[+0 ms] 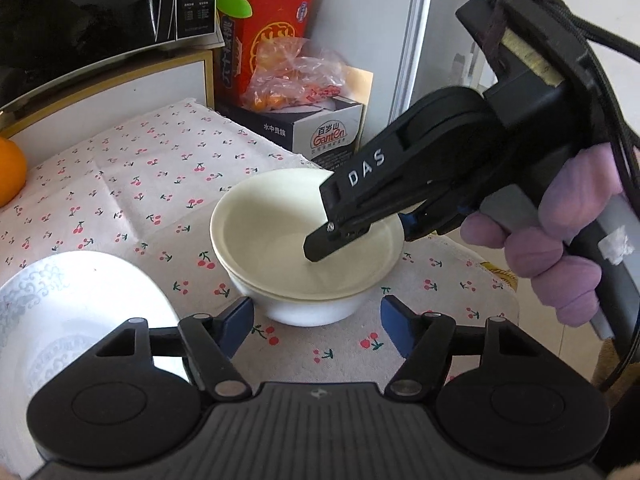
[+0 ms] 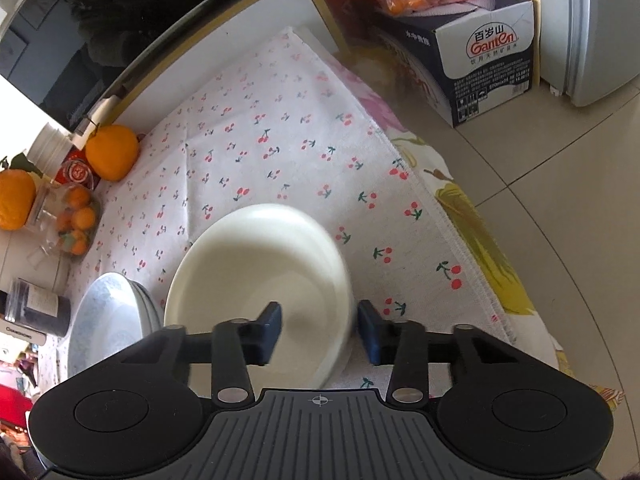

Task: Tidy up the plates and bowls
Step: 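Lift the nested bowls with both tools and carry them over the plate stack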

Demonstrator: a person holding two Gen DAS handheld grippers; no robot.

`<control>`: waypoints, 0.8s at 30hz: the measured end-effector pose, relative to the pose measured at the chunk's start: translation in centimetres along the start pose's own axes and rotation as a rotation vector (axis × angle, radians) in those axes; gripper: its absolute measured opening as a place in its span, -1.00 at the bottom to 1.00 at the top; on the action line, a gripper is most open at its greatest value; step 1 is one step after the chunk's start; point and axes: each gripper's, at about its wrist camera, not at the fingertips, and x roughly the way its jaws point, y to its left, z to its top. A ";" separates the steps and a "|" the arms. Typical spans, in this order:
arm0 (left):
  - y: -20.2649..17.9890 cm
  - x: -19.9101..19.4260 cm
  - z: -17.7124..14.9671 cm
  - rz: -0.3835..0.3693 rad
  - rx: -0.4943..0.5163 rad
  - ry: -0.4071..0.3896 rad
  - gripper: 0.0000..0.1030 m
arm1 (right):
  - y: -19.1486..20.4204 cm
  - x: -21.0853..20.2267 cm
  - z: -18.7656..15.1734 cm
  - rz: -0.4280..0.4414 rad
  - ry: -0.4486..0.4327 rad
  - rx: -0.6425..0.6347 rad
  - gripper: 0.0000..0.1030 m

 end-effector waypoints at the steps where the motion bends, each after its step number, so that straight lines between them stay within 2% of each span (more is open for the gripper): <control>1: 0.1 0.0 0.0 -0.001 -0.001 -0.002 0.22 | 0.1 0.0 0.0 -0.008 -0.003 -0.004 -0.30; 4: 0.3 -0.3 0.0 -0.002 -0.005 -0.008 0.19 | 0.2 0.0 0.1 -0.011 -0.007 -0.001 -0.36; 17: 0.0 -1.5 -0.1 -0.007 0.015 -0.036 0.20 | 0.8 -0.5 0.1 0.000 -0.016 -0.003 -0.36; 24: 0.0 -0.9 -0.2 -0.005 0.010 -0.009 0.42 | 0.5 -0.1 0.1 -0.011 -0.001 0.001 -0.38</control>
